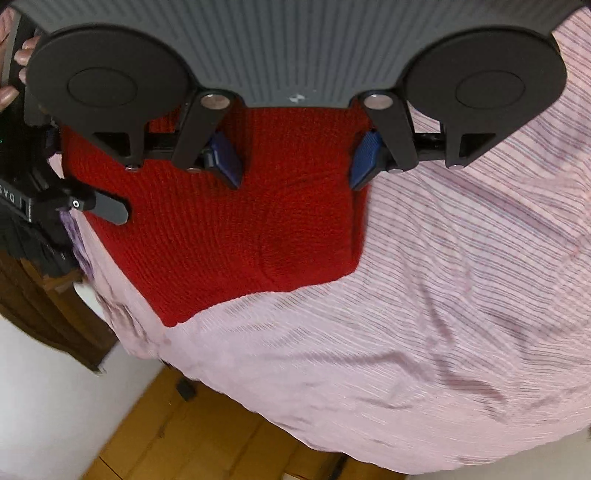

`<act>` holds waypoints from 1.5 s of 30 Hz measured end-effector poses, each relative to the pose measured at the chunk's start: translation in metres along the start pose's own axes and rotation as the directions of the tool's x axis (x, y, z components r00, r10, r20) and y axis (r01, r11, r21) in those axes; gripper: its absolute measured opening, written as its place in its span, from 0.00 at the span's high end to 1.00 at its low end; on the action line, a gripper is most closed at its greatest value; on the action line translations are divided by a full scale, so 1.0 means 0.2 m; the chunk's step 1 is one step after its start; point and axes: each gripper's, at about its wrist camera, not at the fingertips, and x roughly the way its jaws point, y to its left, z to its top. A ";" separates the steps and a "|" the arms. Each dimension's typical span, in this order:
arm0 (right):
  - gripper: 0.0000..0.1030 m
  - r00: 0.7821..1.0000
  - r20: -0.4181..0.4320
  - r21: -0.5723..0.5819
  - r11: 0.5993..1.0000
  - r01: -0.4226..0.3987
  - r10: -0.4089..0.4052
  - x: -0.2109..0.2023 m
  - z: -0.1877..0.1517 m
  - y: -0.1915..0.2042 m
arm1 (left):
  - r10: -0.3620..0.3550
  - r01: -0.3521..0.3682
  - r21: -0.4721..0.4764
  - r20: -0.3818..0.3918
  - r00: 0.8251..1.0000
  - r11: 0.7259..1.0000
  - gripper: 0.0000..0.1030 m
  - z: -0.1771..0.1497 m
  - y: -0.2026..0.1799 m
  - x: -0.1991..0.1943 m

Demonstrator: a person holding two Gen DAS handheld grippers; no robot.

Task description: Fold small clothes

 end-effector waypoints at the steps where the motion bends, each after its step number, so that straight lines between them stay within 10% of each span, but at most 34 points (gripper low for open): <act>1: 0.38 1.000 0.002 0.013 1.000 0.006 -0.006 -0.04 0.00 -0.02 | -0.005 0.005 0.016 -0.012 1.000 1.000 0.31 -0.01 -0.03 0.00; 23: 0.29 0.967 0.059 -0.072 0.965 0.252 -0.248 -0.31 -0.18 -0.26 | 0.059 -0.053 0.160 -0.032 0.998 0.986 0.30 -0.23 -0.23 0.07; 30: 0.38 0.901 0.224 -0.303 0.852 0.427 -0.372 -0.38 -0.30 -0.08 | 0.077 -0.073 0.185 -0.016 0.997 0.980 0.30 -0.26 -0.28 0.05; 37: 0.34 0.870 0.179 -0.500 0.719 0.482 -0.459 -0.13 -0.26 -0.08 | 0.145 -0.142 0.255 0.007 0.989 0.956 0.29 -0.30 -0.29 0.09; 45: 0.31 0.884 0.182 -0.443 0.766 0.465 -0.431 -0.16 -0.25 -0.13 | 0.124 -0.122 0.230 0.007 0.992 0.966 0.26 -0.30 -0.24 0.10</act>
